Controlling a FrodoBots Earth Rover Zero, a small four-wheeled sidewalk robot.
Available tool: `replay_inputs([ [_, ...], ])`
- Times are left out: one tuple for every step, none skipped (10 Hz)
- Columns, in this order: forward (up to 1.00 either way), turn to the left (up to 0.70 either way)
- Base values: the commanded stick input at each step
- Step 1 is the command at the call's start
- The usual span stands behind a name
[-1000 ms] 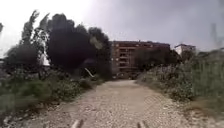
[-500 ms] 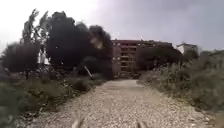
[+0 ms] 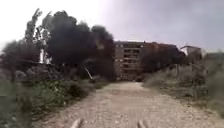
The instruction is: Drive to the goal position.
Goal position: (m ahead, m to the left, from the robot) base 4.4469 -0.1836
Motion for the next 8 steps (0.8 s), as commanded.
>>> replay_inputs([
  [1.00,-0.01],
  [1.00,0.00],
  [1.00,0.00],
  [1.00,0.00],
  [1.00,0.00],
  [1.00,0.00],
  [1.00,-0.21],
  [1.00,-0.31],
])
